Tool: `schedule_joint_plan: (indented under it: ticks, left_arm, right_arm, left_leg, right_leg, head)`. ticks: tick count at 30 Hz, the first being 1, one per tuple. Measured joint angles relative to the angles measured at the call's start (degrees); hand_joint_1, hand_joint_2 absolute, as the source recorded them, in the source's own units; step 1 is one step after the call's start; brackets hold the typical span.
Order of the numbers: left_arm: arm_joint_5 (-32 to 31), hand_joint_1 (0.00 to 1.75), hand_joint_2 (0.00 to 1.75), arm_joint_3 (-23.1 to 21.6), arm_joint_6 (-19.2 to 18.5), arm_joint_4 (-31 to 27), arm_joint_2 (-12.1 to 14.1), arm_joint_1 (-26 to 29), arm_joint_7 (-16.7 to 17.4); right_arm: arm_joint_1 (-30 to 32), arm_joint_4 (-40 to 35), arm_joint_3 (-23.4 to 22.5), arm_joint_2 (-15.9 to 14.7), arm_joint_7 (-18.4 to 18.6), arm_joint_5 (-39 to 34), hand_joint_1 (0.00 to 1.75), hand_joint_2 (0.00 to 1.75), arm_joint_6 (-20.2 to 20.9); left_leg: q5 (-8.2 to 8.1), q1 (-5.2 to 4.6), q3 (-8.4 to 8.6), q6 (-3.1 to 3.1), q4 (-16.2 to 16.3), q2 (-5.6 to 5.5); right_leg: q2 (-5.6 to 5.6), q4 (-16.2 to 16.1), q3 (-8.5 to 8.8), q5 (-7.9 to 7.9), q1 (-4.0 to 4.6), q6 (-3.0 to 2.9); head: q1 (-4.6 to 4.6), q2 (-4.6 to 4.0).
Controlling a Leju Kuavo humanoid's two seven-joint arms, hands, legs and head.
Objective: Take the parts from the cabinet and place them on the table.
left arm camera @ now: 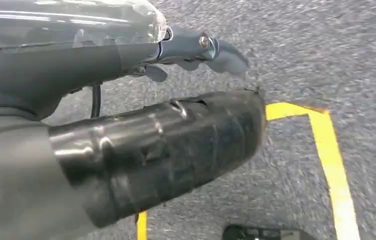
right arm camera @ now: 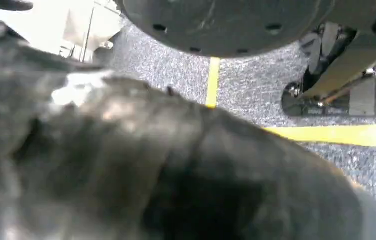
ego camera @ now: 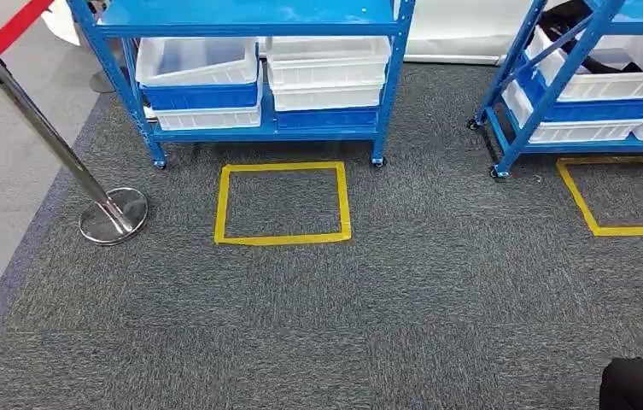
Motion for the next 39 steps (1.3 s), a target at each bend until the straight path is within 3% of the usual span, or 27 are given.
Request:
schedule_joint_plan:
  ticks: [1,4,5,6,7,9,11,13,16,17,19,20,21,22,24,25,26,27,29,30,31,32,34,35,36,37,39]
  left_arm:
    - [0.0,0.00,0.00,0.0,0.0,0.0,0.0,0.1,0.0]
    - [0.0,0.00,0.00,0.0,0.0,0.0,0.0,-0.1,0.0]
    - [0.0,0.00,0.00,0.0,0.0,0.0,0.0,-0.1,0.0]
    - [0.0,0.00,0.00,0.0,0.0,0.0,0.0,-0.1,0.0]
    - [0.0,0.00,0.00,0.0,-0.1,0.0,0.0,0.0,0.0]
    - [0.0,0.00,0.00,0.0,-0.1,0.0,0.0,0.1,0.0]
    - [0.0,0.00,0.00,0.0,-0.1,0.0,0.0,-0.1,0.0]
    - [0.0,0.00,0.00,0.0,-0.1,0.0,0.0,-0.3,0.0]
    - [0.0,0.00,0.00,0.0,-0.1,0.0,0.0,-0.5,0.0]
    - [0.0,0.00,0.00,0.0,-0.1,0.0,0.0,-0.5,0.0]
    - [0.0,0.00,0.00,0.0,-0.1,0.0,0.0,-0.4,0.0]
    - [0.0,0.00,0.00,0.0,-0.1,0.0,0.0,-0.3,0.0]
    - [0.0,0.00,0.00,0.0,-0.1,0.0,0.0,-0.2,0.0]
    - [0.0,0.00,0.00,0.0,-0.1,0.0,0.0,-0.1,0.0]
    - [0.0,0.00,0.00,0.0,-0.1,0.0,0.0,-0.1,0.0]
    - [-0.1,0.00,0.00,0.0,-0.1,0.0,0.0,0.0,0.0]
    - [-0.1,0.00,0.00,0.0,-0.1,0.0,0.1,-0.1,0.0]
    - [-0.2,0.00,0.00,0.0,-0.1,0.0,0.1,-0.3,0.0]
    - [-0.2,0.00,0.00,0.0,-0.1,0.0,0.1,-0.3,0.0]
    - [-0.2,0.00,0.00,0.0,-0.1,0.0,0.1,-0.2,0.0]
    - [-0.2,0.00,0.00,0.0,-0.1,0.0,0.0,-0.1,0.0]
    - [-0.2,0.00,0.00,0.0,-0.1,0.0,0.0,-0.1,-0.1]
    - [-0.2,0.00,0.00,0.0,-0.1,0.0,0.0,-0.2,-0.2]
    - [-0.2,0.00,0.00,0.0,-0.1,0.0,0.0,-0.2,-0.2]
    - [-0.2,0.00,0.00,0.0,-0.1,0.0,0.0,-0.2,-0.2]
    - [-0.2,0.00,0.00,0.0,-0.1,0.0,0.0,-0.2,-0.2]
    - [-0.2,0.00,0.00,0.0,-0.1,0.0,0.0,0.0,-0.2]
  right_arm:
    - [0.1,0.0,0.0,0.0,0.0,0.0,0.00,0.00,0.0]
    - [0.1,0.0,0.0,0.0,0.0,0.0,0.00,0.00,0.0]
    - [0.2,0.0,0.0,0.0,0.0,0.0,0.00,0.00,0.0]
    - [0.2,0.0,0.0,0.0,0.0,0.0,0.00,0.00,0.0]
    - [0.2,0.0,0.0,0.0,0.0,0.0,0.00,0.00,0.0]
    - [0.3,0.0,0.0,0.0,0.0,0.0,0.00,0.00,0.0]
    - [0.4,0.0,0.0,-0.1,0.0,0.0,0.00,0.00,0.0]
    - [0.2,0.0,0.0,-0.1,0.0,0.0,0.00,0.00,0.0]
    - [0.3,0.0,0.0,0.0,0.0,0.1,0.00,0.00,0.0]
    - [0.4,0.0,0.0,0.0,-0.1,0.2,0.00,0.00,0.0]
    - [0.3,0.0,0.0,0.0,-0.1,0.2,0.00,0.00,0.0]
    - [0.3,0.0,-0.1,0.0,-0.1,0.2,0.00,0.00,0.0]
    - [0.3,0.0,-0.1,0.0,-0.1,0.2,0.00,0.00,0.0]
    - [0.3,0.0,-0.1,0.0,-0.1,0.2,0.00,0.00,0.0]
    - [0.4,0.0,-0.1,0.0,-0.1,0.3,0.00,0.00,0.0]
    - [0.5,0.0,-0.1,0.0,-0.1,0.3,0.00,0.00,0.0]
    - [0.3,0.0,-0.1,0.0,-0.1,0.3,0.00,0.00,0.0]
    - [0.2,0.0,-0.1,0.0,0.0,0.4,0.00,0.00,0.0]
    - [0.1,0.0,-0.2,0.0,0.0,0.5,0.00,0.00,0.0]
    - [-0.2,0.0,-0.2,0.0,0.0,0.7,0.00,0.00,0.0]
    - [-0.1,0.0,-0.2,0.0,0.2,0.8,0.00,0.00,0.0]
    - [-0.1,0.0,-0.2,0.0,0.2,1.0,0.00,0.00,0.0]
    - [0.0,0.0,-0.2,0.0,0.2,1.0,0.00,0.00,0.0]
    - [0.0,0.0,-0.2,0.0,0.2,1.0,0.00,0.00,0.0]
    - [0.0,0.0,-0.2,0.0,0.2,1.0,0.00,0.00,0.0]
    - [0.0,0.0,-0.3,0.0,0.3,1.0,0.00,0.00,0.0]
    - [0.2,0.0,-0.3,-0.1,0.3,1.0,0.00,0.00,0.0]
  left_leg:
    - [-0.14,-0.03,0.44,0.44,-0.2,0.01]
    - [-0.77,-0.10,0.94,1.12,-0.3,0.07]
    - [-1.05,-0.10,1.23,1.09,-0.3,0.06]
    - [-1.38,-0.10,1.69,1.05,-0.3,0.01]
    - [-1.83,-0.09,2.37,0.89,-0.3,-0.08]
    - [-2.79,-0.09,3.72,0.47,-0.2,-0.15]
    - [-3.52,-0.45,3.64,-0.34,0.2,-0.20]
    - [-3.50,-0.39,3.78,-0.74,-0.4,-0.07]
    - [-4.68,-0.20,4.04,-1.70,1.0,-0.13]
    - [-6.17,-0.18,2.27,-1.96,4.3,-0.13]
    - [-9.54,-0.07,-3.25,-2.32,13.6,-0.11]
    - [-10.07,-0.07,-5.87,-2.43,17.4,-0.11]
    - [-8.83,-0.07,-6.93,-2.46,18.0,-0.11]
    - [-6.38,-0.07,-6.63,-2.40,16.0,-0.11]
    - [0.11,-0.07,-3.39,-2.02,6.8,-0.10]
    - [1.61,-0.14,-2.27,-1.62,2.8,-0.08]
    - [0.69,-0.55,-1.50,-1.54,1.8,-0.07]
    - [-0.07,-0.58,-1.16,-1.03,1.5,-0.05]
    - [-0.15,-0.70,-1.21,-0.51,1.3,-0.19]
    - [0.01,-0.20,-0.66,-0.16,0.6,-0.28]
    - [0.09,-0.09,-0.09,0.09,0.1,-0.19]
    - [-0.07,-0.06,0.28,0.64,-0.2,-0.09]
    - [-0.46,-0.19,0.53,1.12,-0.2,-0.04]
    - [-0.71,-0.22,0.75,1.18,-0.1,-0.04]
    - [-1.02,-0.22,1.11,1.14,-0.1,-0.08]
    - [-1.36,-0.22,1.62,1.07,-0.1,-0.16]
    - [-2.25,-0.22,2.99,0.71,-0.1,-0.30]
  right_leg:
    - [-0.06,2.0,-0.74,-0.98,-0.02,0.20]
    - [-0.04,14.8,-8.29,-6.17,-0.06,0.60]
    - [-0.05,17.3,-10.14,-6.18,-0.08,0.68]
    - [-0.05,16.9,-10.63,-4.59,-0.12,0.72]
    - [-0.07,13.7,-9.70,-1.53,-0.18,0.67]
    - [-0.11,3.9,-5.93,4.90,-0.18,0.20]
    - [-0.15,1.2,-4.56,3.86,0.38,-0.30]
    - [-0.03,1.4,-4.54,3.50,0.46,-0.78]
    - [-0.13,0.1,-3.25,3.50,-0.08,-1.64]
    - [-0.25,0.0,-3.04,3.28,-0.09,-2.02]
    - [-0.27,0.0,-2.83,2.94,-0.01,-2.47]
    - [-0.21,0.0,-2.61,2.71,0.01,-2.52]
    - [-0.11,0.0,-2.23,2.42,0.01,-2.50]
    - [-0.02,0.0,-1.71,2.09,0.00,-2.45]
    - [0.08,0.0,-0.41,1.29,-0.01,-2.17]
    - [0.06,0.0,-0.55,0.90,-0.01,-1.95]
    - [0.17,0.3,-0.49,0.49,0.38,-1.41]
    - [0.16,0.2,-0.64,0.44,0.30,-1.18]
    - [-0.02,-0.4,-0.31,0.42,0.24,-0.75]
    - [-0.11,-0.4,0.15,0.16,0.58,-0.38]
    - [-0.07,0.5,0.11,-0.39,0.24,-0.16]
    - [-0.10,3.4,-1.43,-1.92,0.18,0.07]
    - [-0.10,12.4,-6.73,-5.62,0.03,0.35]
    - [-0.10,15.9,-9.06,-6.37,-0.02,0.45]
    - [-0.10,17.2,-10.41,-5.64,-0.03,0.49]
    - [-0.11,15.8,-10.30,-3.55,-0.04,0.45]
    - [-0.11,6.8,-6.97,3.00,-0.02,0.02]
  head:
    - [0.20,0.00]
    - [0.17,0.00]
    - [0.17,0.00]
    - [0.18,0.00]
    - [0.17,0.00]
    - [0.18,0.00]
    - [0.20,0.00]
    - [0.05,0.00]
    - [-0.04,0.00]
    - [-0.29,0.00]
    - [-0.26,0.00]
    - [-0.26,0.00]
    - [-0.24,0.00]
    - [-0.26,0.00]
    - [-0.26,0.00]
    - [-0.22,0.00]
    - [-0.24,0.00]
    - [-0.22,0.00]
    - [-0.22,0.00]
    - [-0.24,0.00]
    - [-0.17,0.00]
    - [-0.04,0.00]
    - [-0.07,0.00]
    - [-0.07,0.00]
    - [-0.07,0.00]
    - [-0.04,0.00]
    - [-0.04,0.00]
